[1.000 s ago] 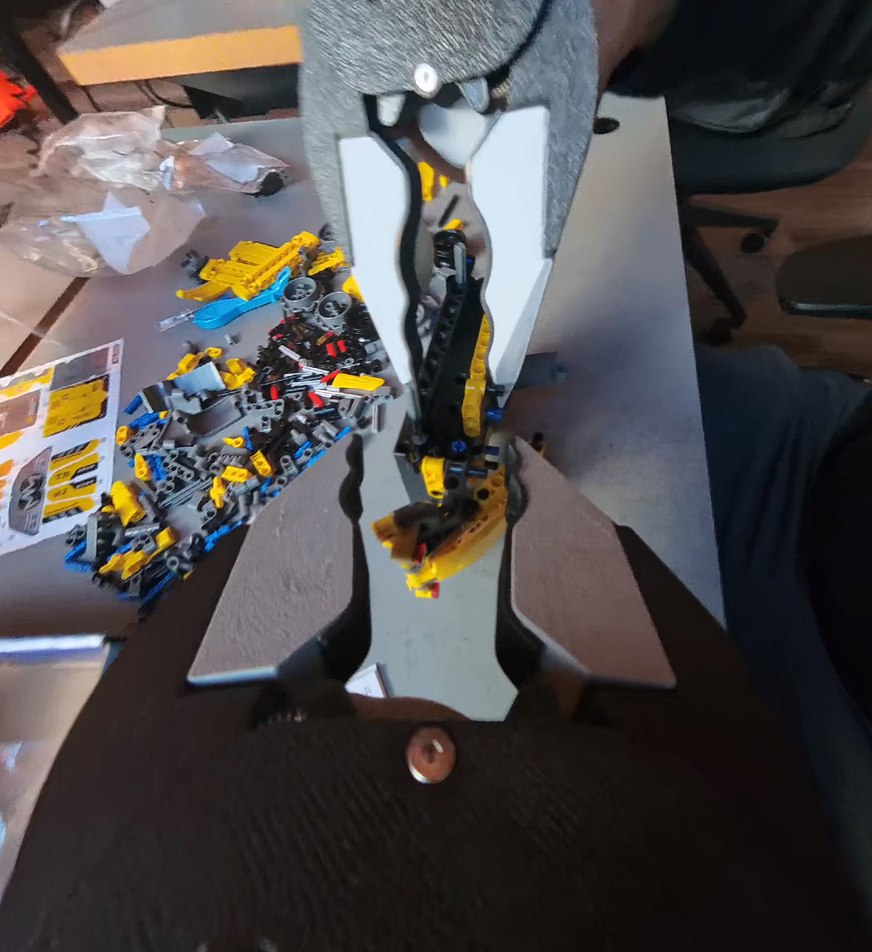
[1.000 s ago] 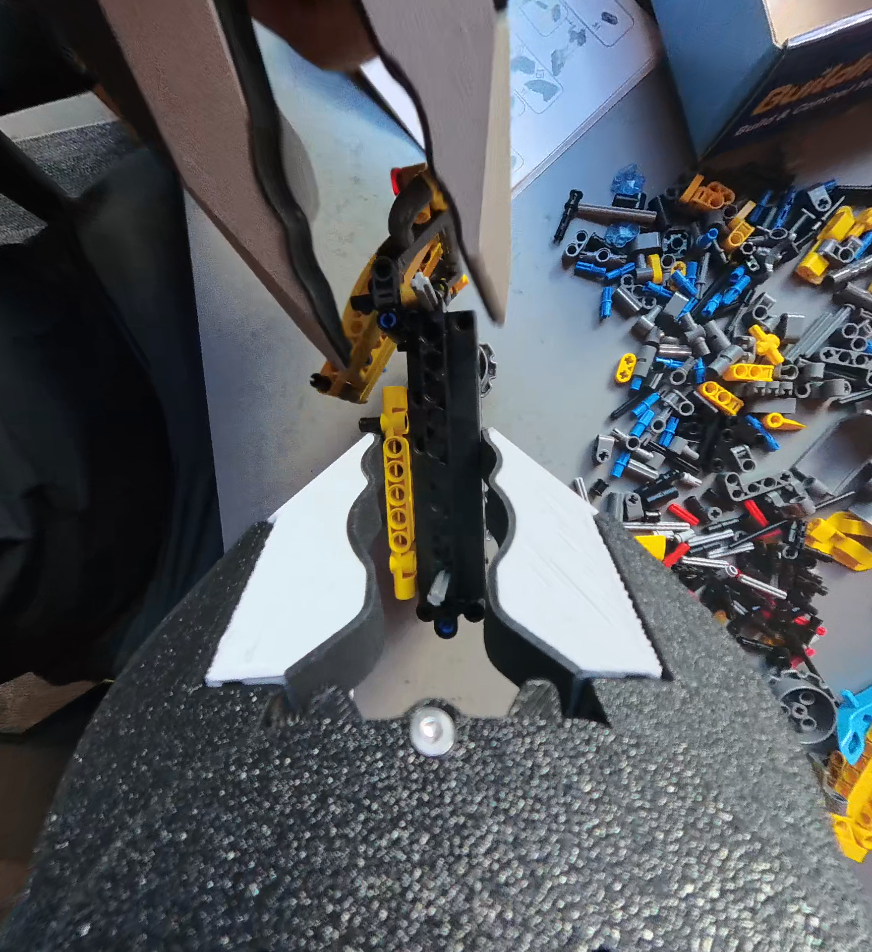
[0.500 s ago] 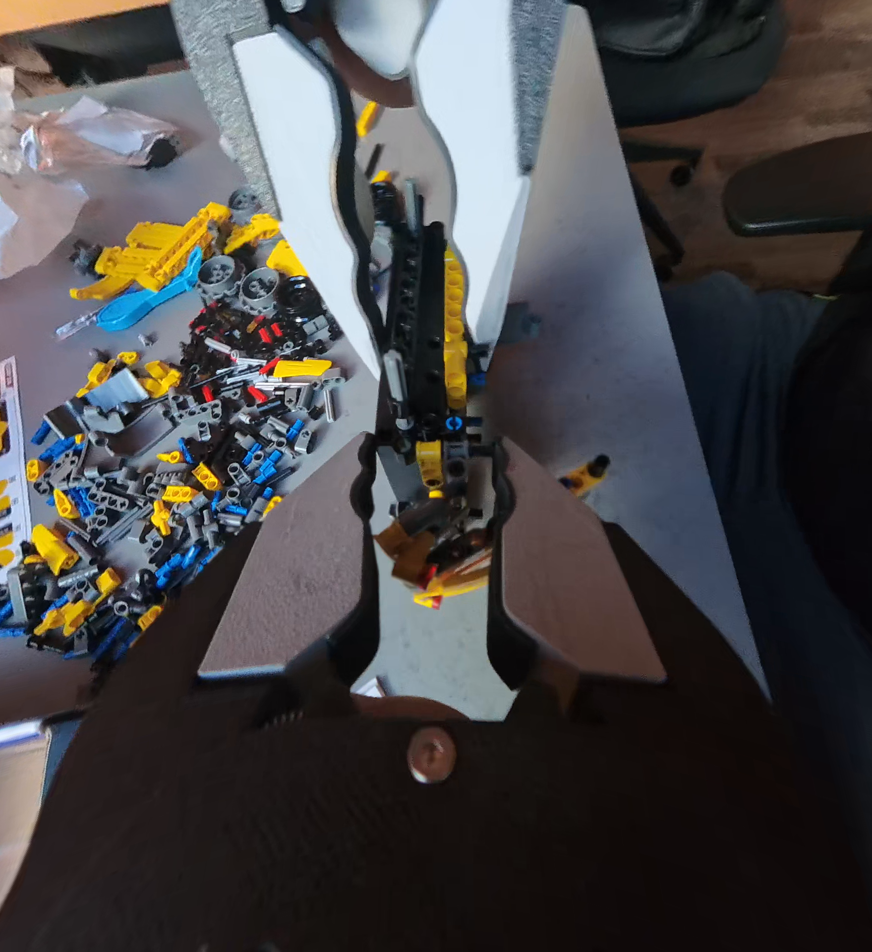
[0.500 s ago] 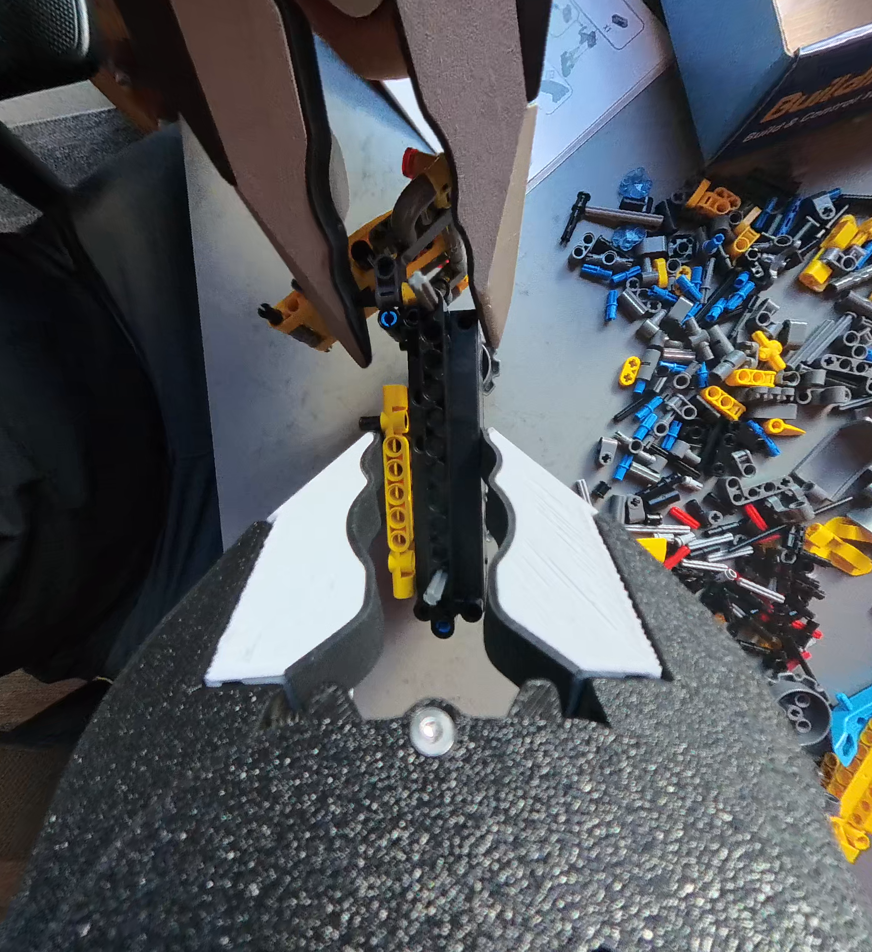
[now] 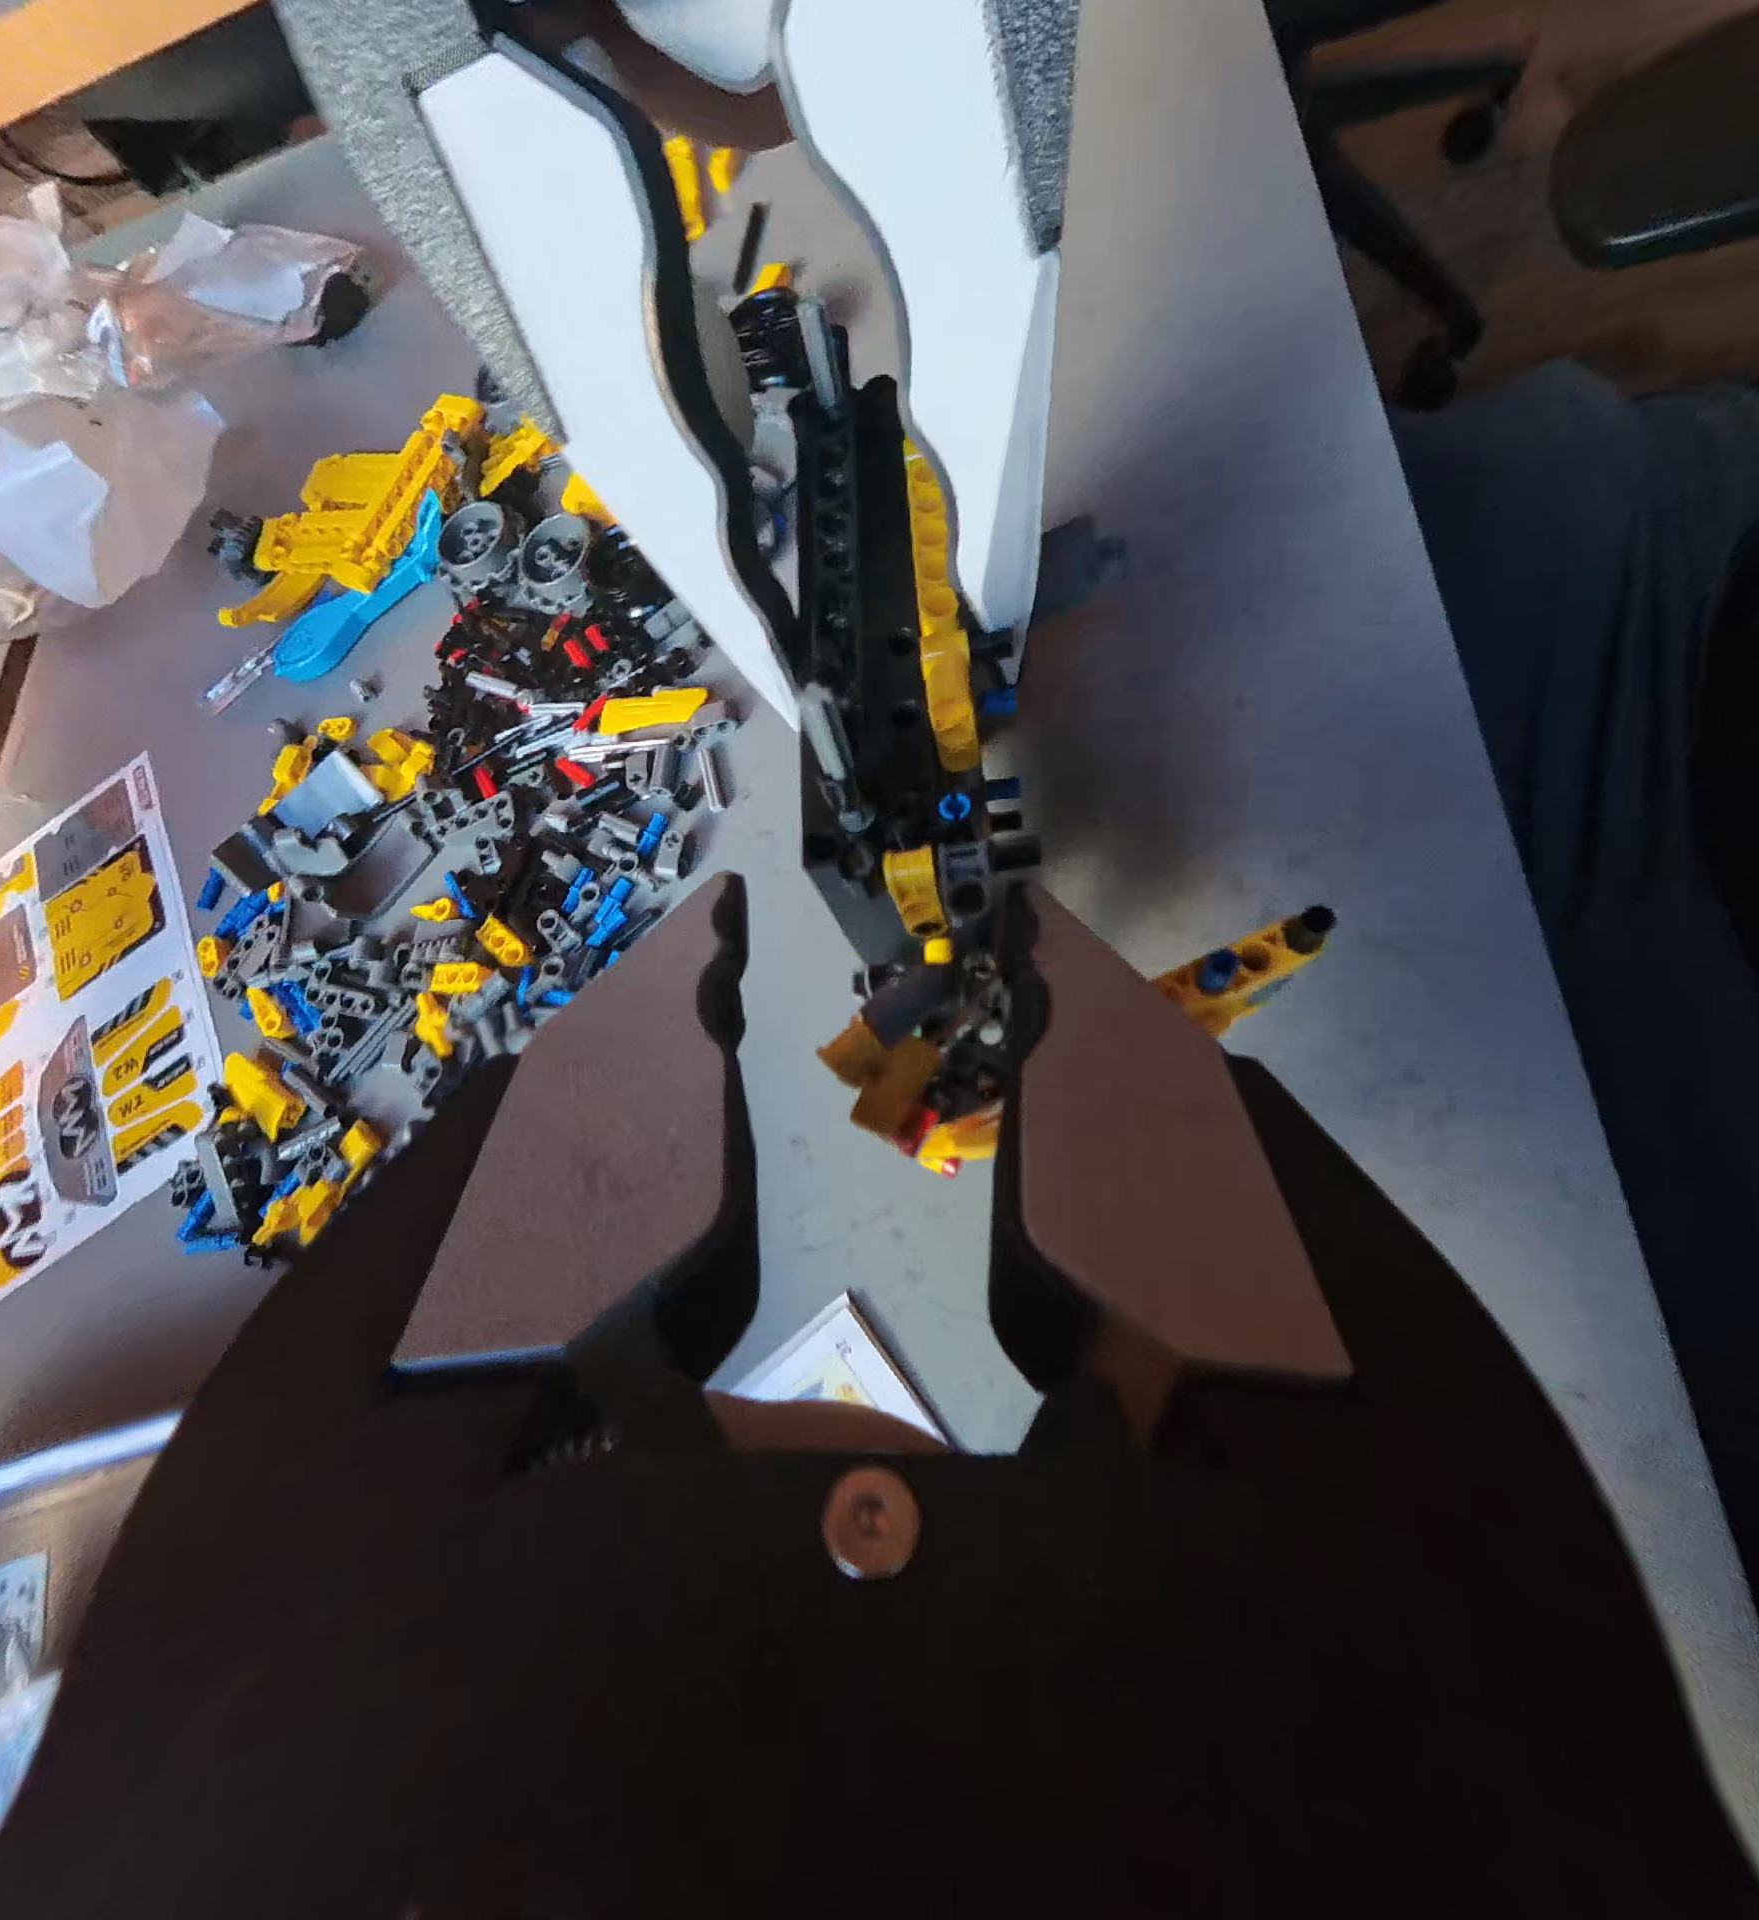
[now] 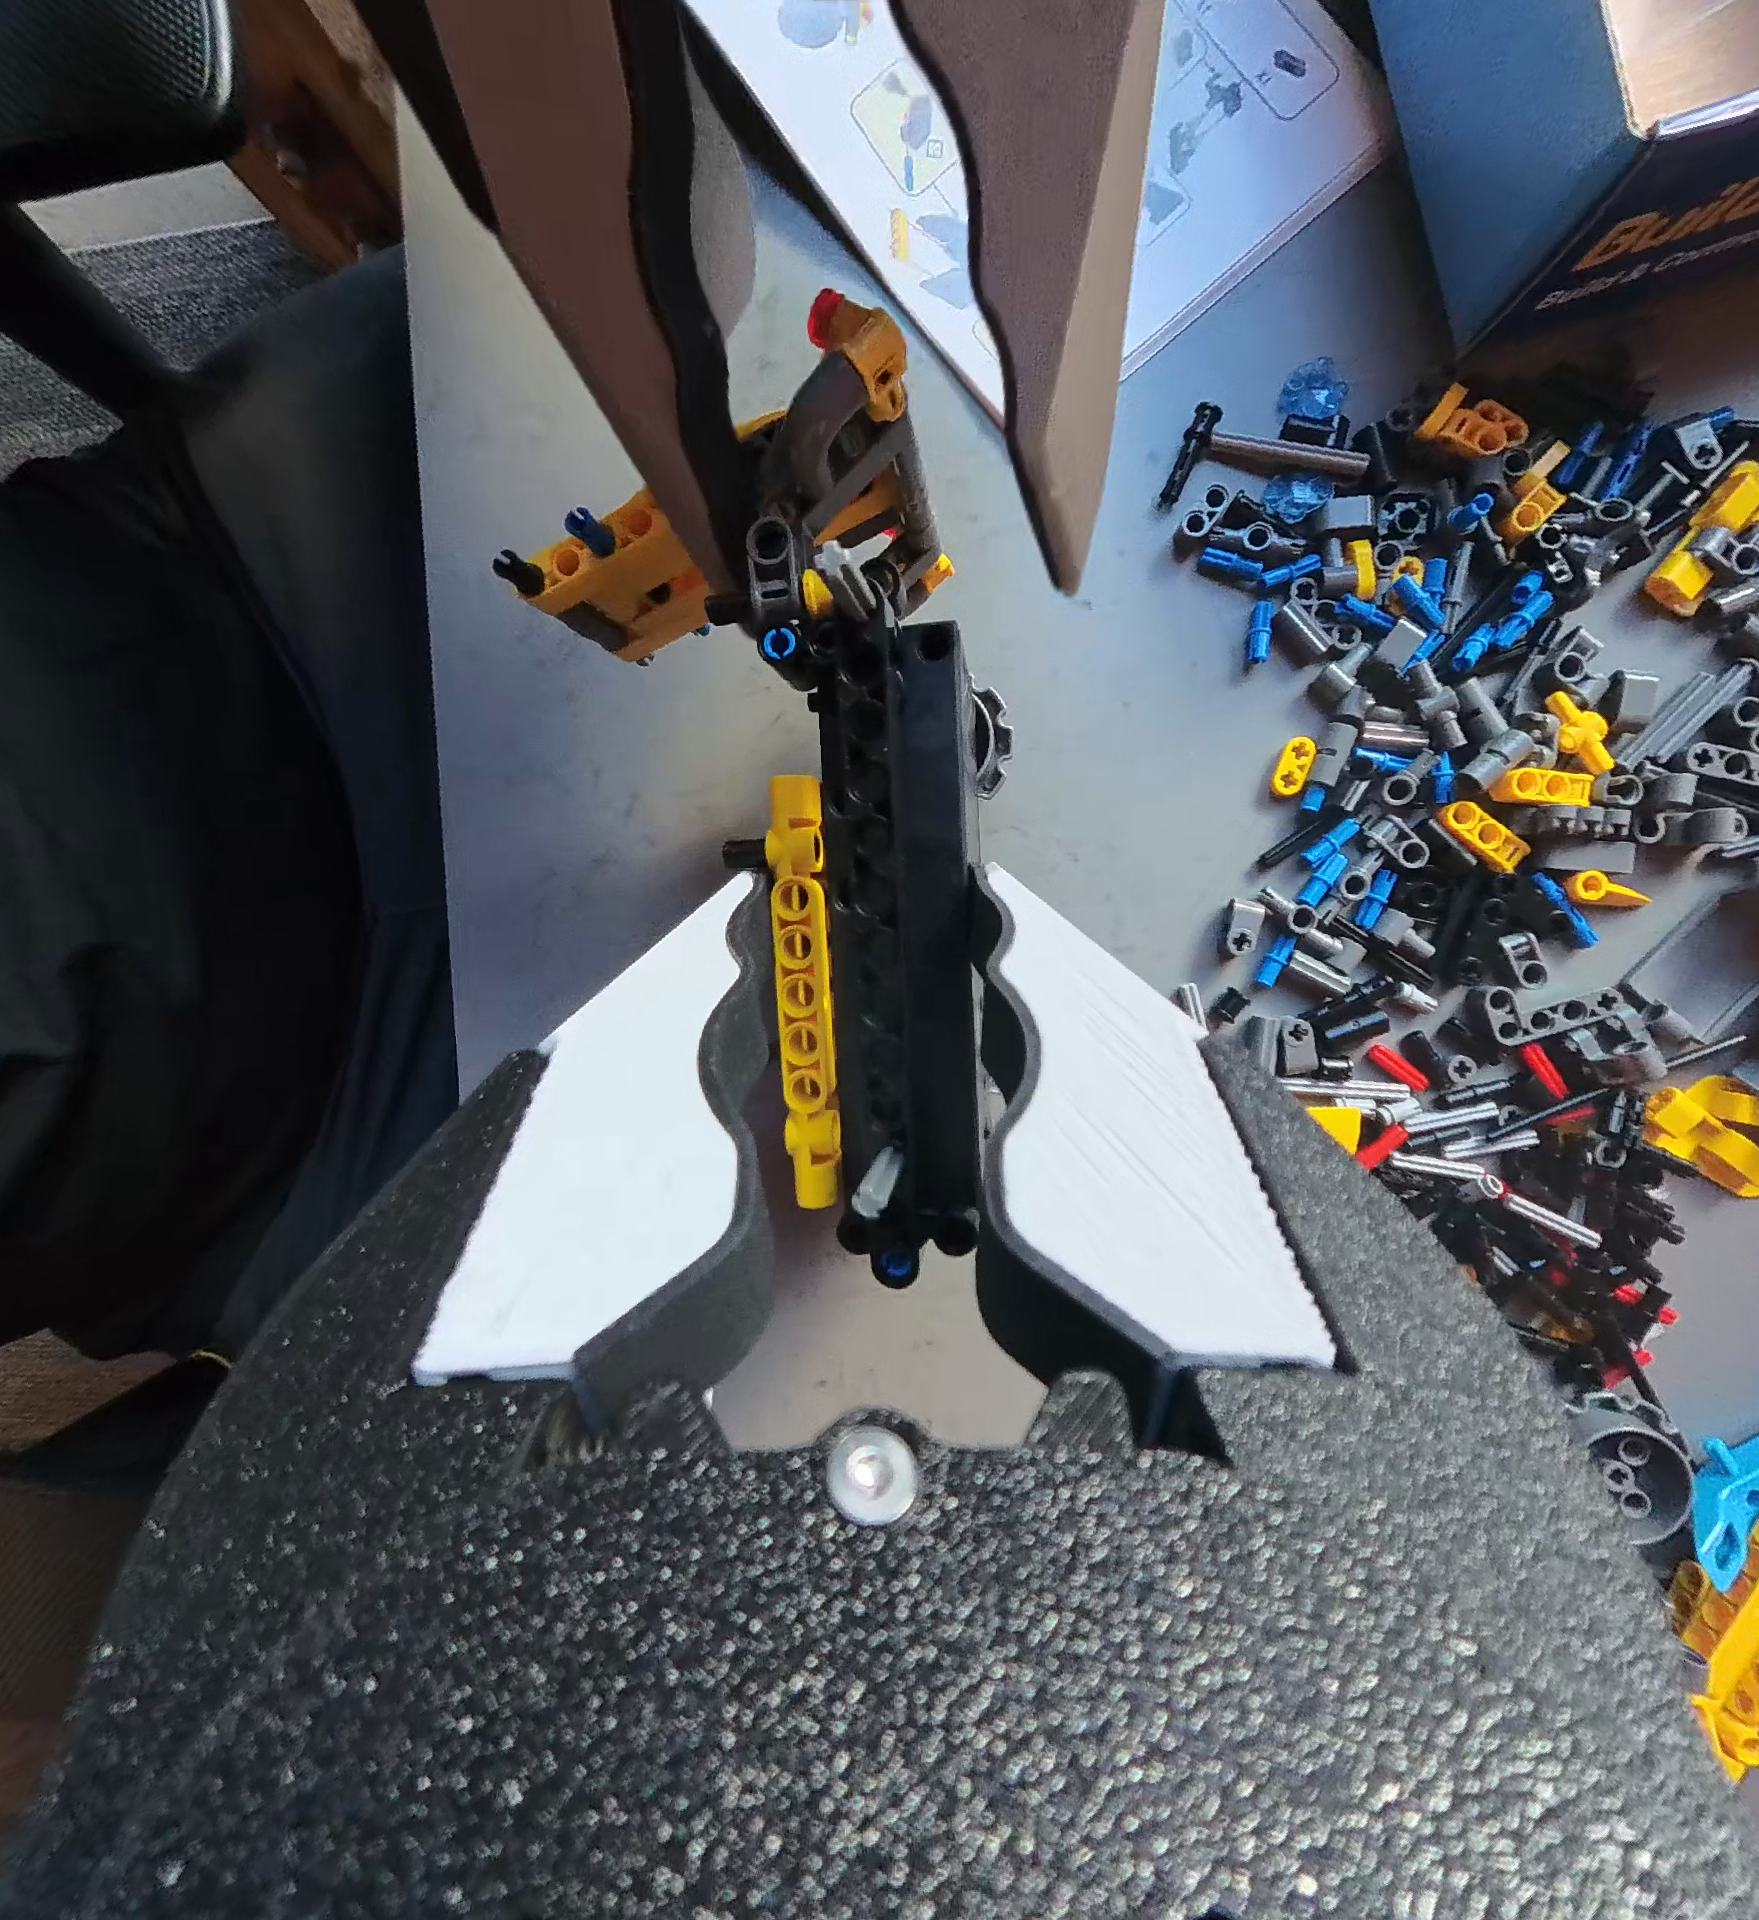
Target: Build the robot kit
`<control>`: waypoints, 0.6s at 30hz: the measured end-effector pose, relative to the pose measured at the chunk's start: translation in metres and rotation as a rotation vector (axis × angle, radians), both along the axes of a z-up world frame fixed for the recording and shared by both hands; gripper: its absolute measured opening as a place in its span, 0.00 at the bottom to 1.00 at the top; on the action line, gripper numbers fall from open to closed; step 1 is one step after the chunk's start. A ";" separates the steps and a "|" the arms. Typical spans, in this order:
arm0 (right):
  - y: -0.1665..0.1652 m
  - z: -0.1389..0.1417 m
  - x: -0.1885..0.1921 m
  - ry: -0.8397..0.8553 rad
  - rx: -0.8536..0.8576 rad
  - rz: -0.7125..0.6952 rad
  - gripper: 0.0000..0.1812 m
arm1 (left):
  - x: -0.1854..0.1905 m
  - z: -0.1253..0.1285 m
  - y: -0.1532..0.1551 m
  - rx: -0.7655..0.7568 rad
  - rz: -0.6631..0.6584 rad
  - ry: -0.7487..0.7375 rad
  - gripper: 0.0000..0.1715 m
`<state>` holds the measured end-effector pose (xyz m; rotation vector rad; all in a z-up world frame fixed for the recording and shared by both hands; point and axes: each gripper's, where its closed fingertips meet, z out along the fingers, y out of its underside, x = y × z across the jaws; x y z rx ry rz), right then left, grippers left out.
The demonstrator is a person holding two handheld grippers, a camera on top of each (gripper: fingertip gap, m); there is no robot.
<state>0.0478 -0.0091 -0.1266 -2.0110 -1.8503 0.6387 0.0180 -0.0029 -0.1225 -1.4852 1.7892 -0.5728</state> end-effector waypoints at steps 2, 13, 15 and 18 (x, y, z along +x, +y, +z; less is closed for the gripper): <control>-0.001 0.000 0.000 0.000 0.008 0.009 0.21 | 0.005 -0.003 -0.006 -0.012 -0.054 0.003 0.21; -0.003 0.001 0.002 0.021 0.025 0.055 0.21 | 0.012 0.000 -0.013 -0.019 -0.098 -0.166 0.23; -0.004 0.001 0.002 0.023 0.025 0.065 0.21 | 0.014 -0.001 -0.015 -0.056 -0.113 -0.192 0.23; -0.003 0.001 0.004 0.037 0.021 0.067 0.21 | 0.014 0.000 -0.013 -0.072 -0.106 -0.212 0.22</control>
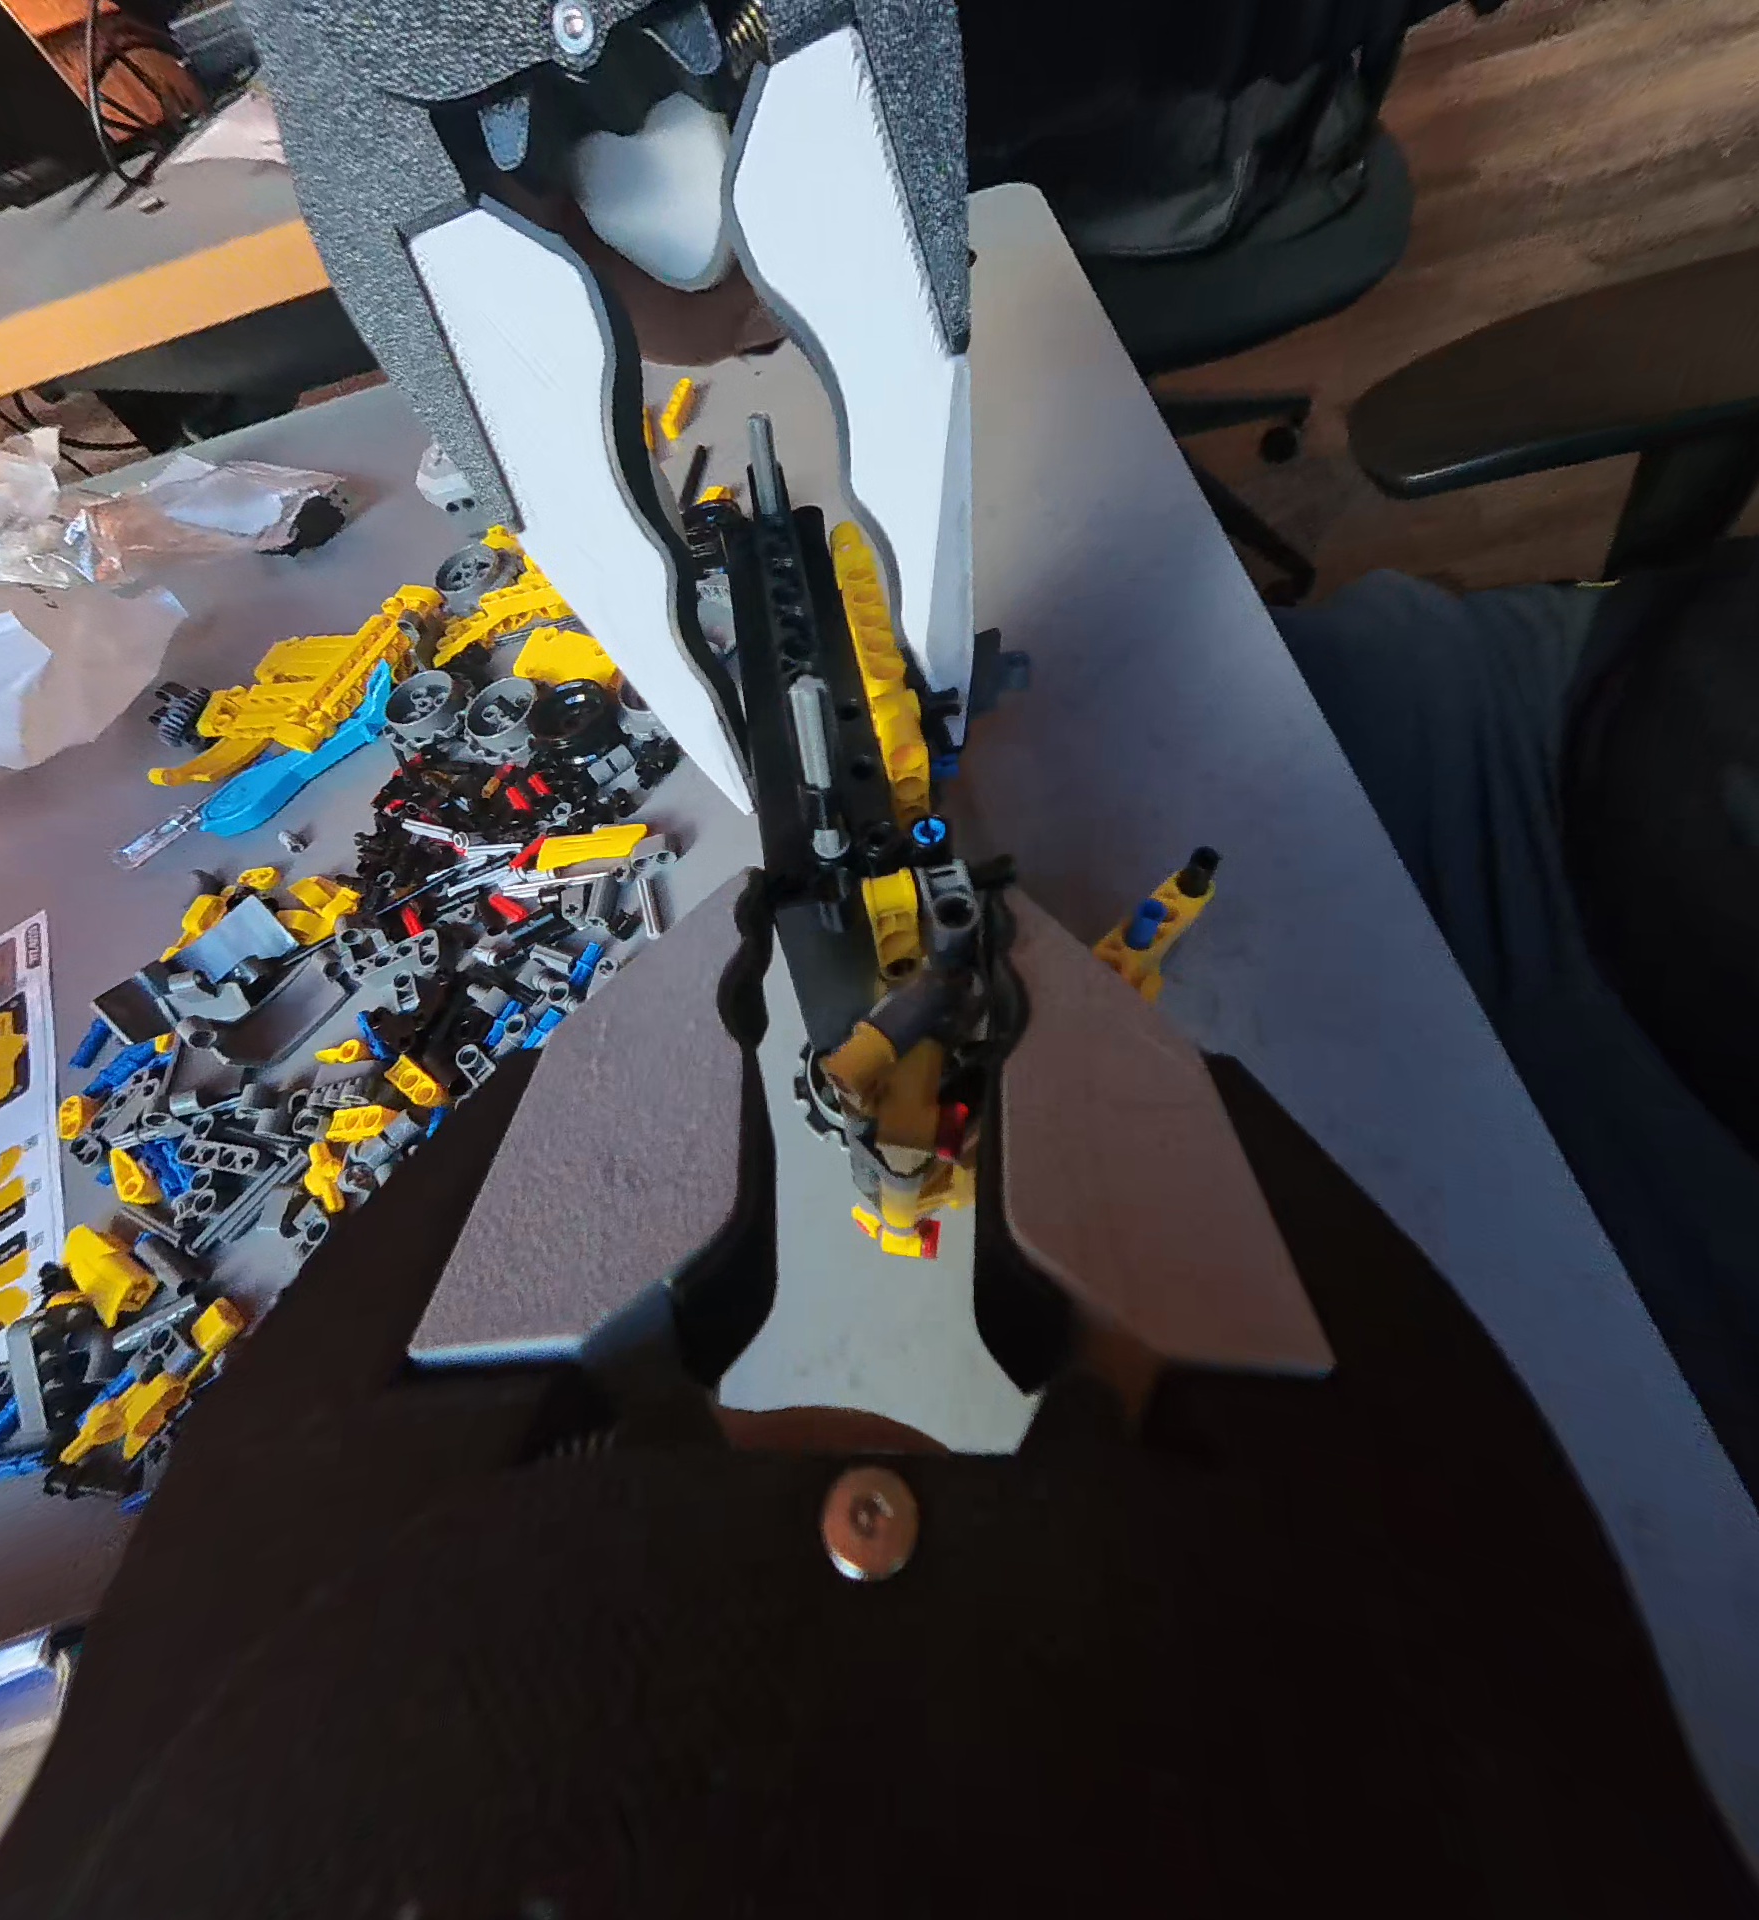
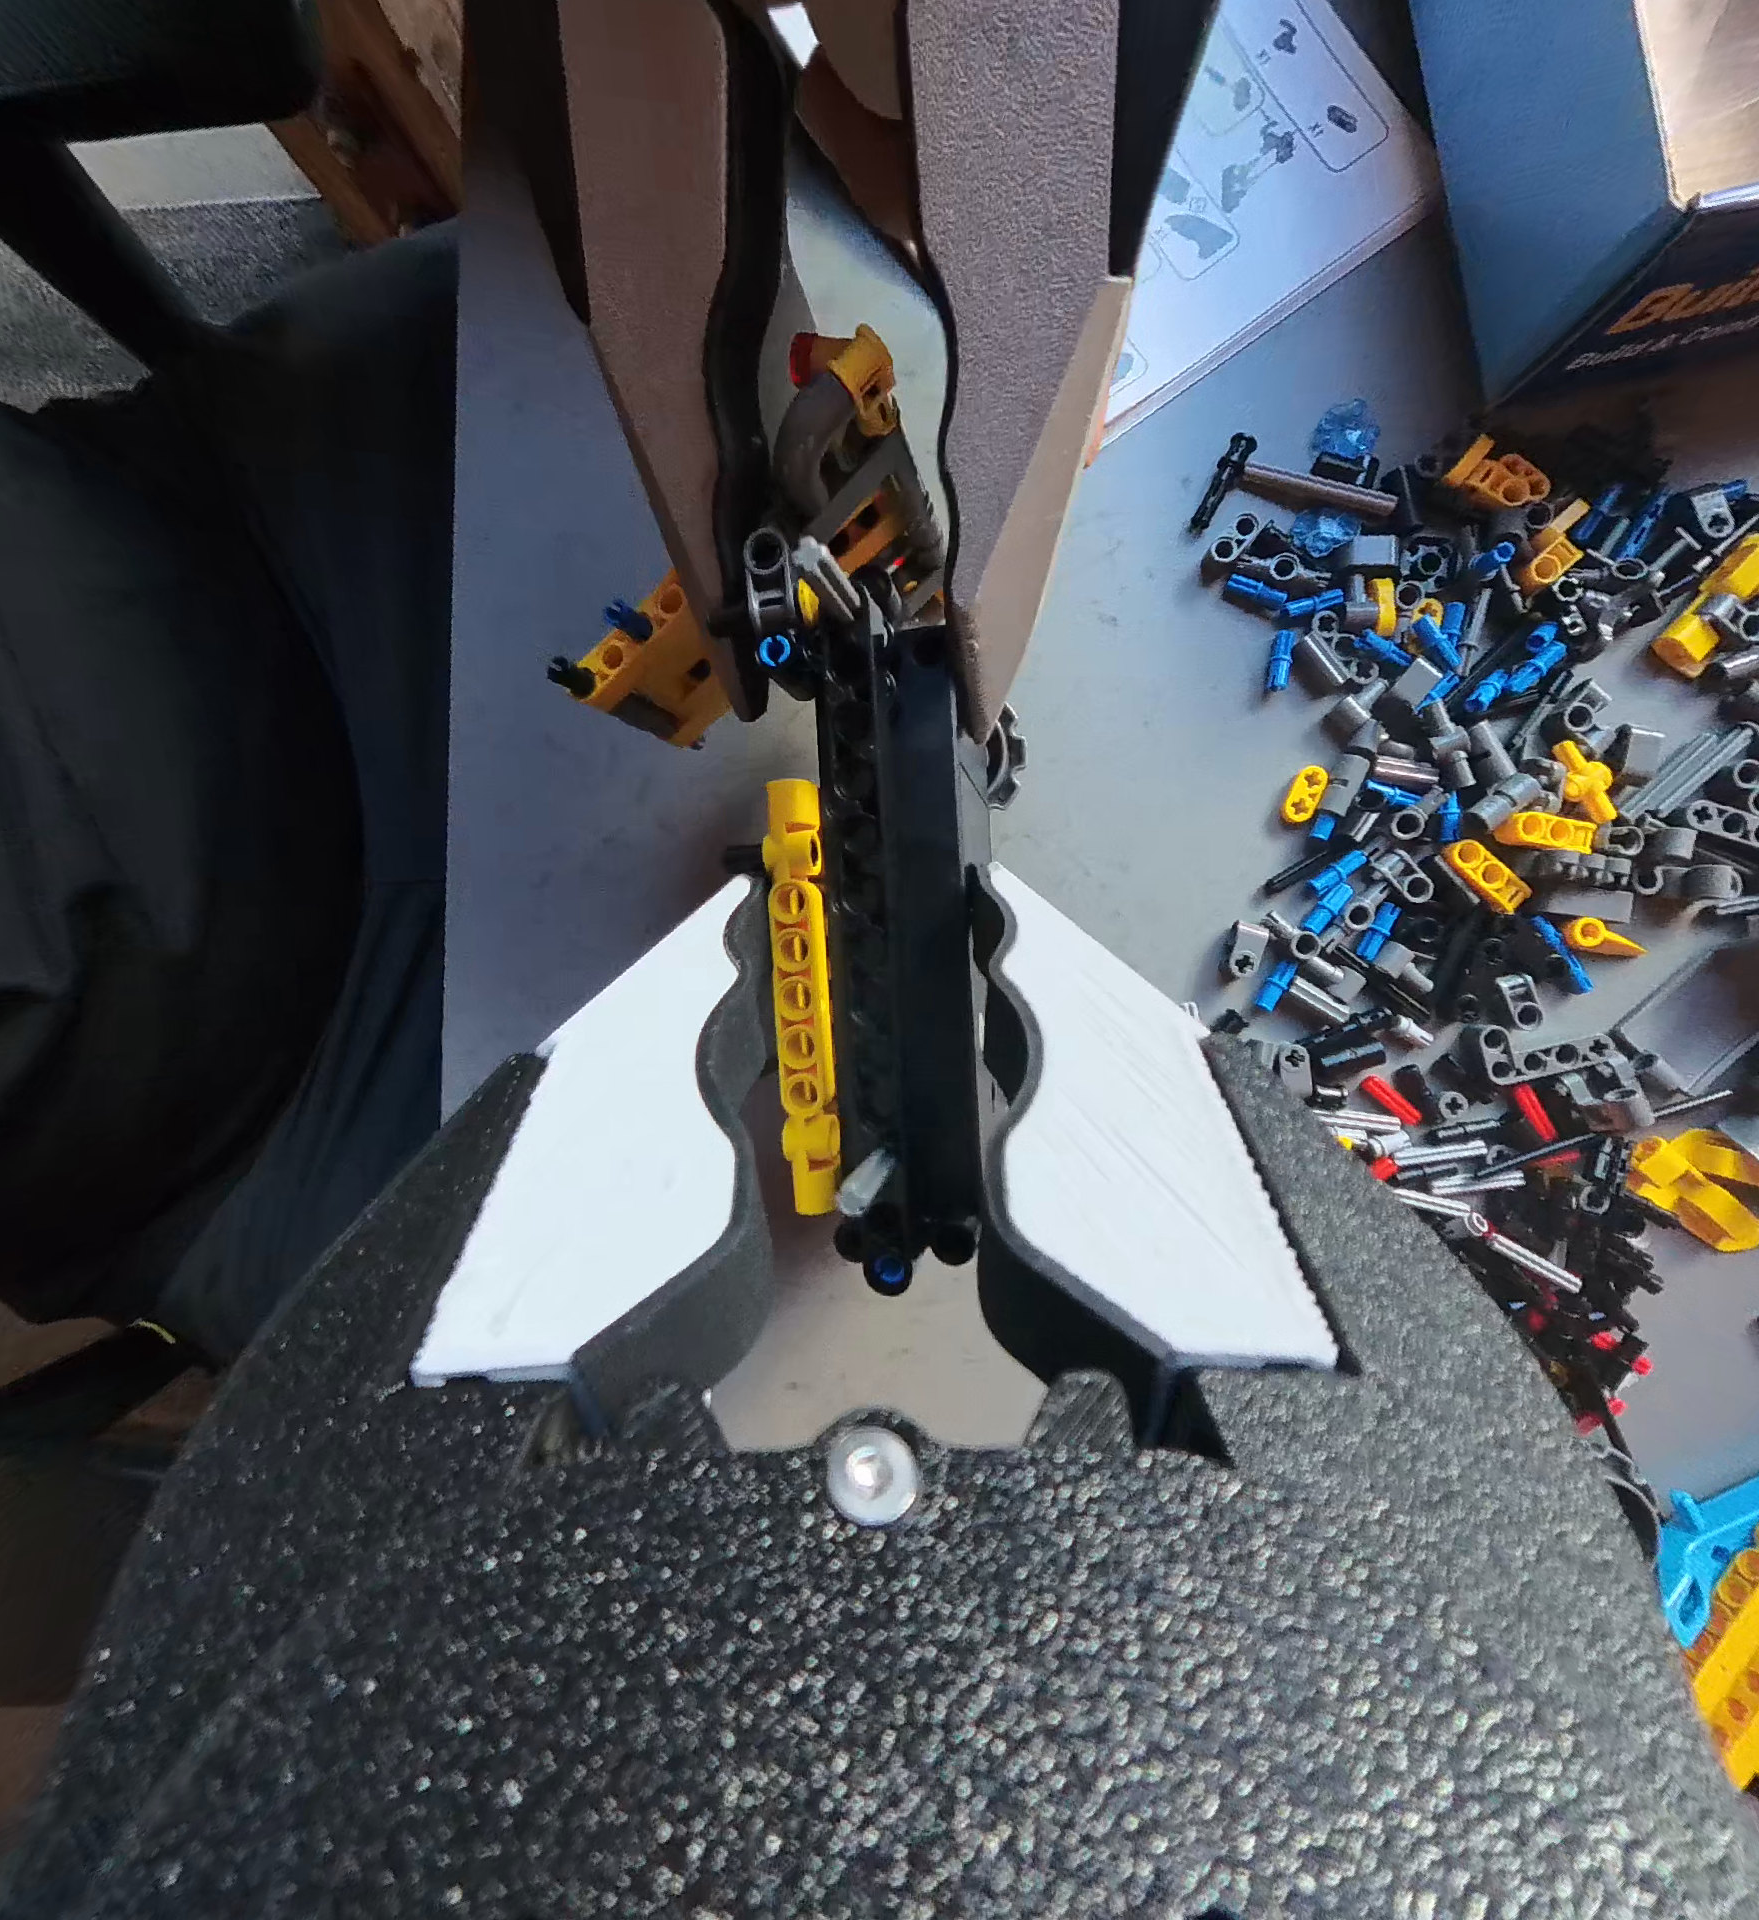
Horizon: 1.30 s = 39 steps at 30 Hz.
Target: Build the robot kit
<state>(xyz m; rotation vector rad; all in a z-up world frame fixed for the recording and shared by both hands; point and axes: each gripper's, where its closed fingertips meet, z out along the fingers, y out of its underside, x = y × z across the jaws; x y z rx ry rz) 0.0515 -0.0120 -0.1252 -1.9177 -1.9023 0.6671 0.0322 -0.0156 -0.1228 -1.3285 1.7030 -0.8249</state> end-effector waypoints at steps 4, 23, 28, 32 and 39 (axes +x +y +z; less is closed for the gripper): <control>0.003 0.003 0.001 0.038 -0.007 -0.012 0.22 | -0.001 0.001 0.005 -0.090 0.000 -0.036 0.21; 0.007 0.044 -0.023 0.150 0.074 -0.164 0.00 | 0.009 0.001 -0.001 -0.123 -0.014 -0.064 0.21; 0.002 0.066 -0.024 0.186 0.128 -0.156 0.00 | 0.010 0.002 0.001 -0.134 -0.004 -0.080 0.21; 0.003 0.044 -0.020 0.103 0.141 -0.148 0.00 | 0.012 0.001 -0.001 -0.122 -0.007 -0.073 0.20; 0.008 0.082 -0.011 0.159 0.186 -0.193 0.00 | 0.015 0.002 0.002 -0.167 -0.005 -0.095 0.20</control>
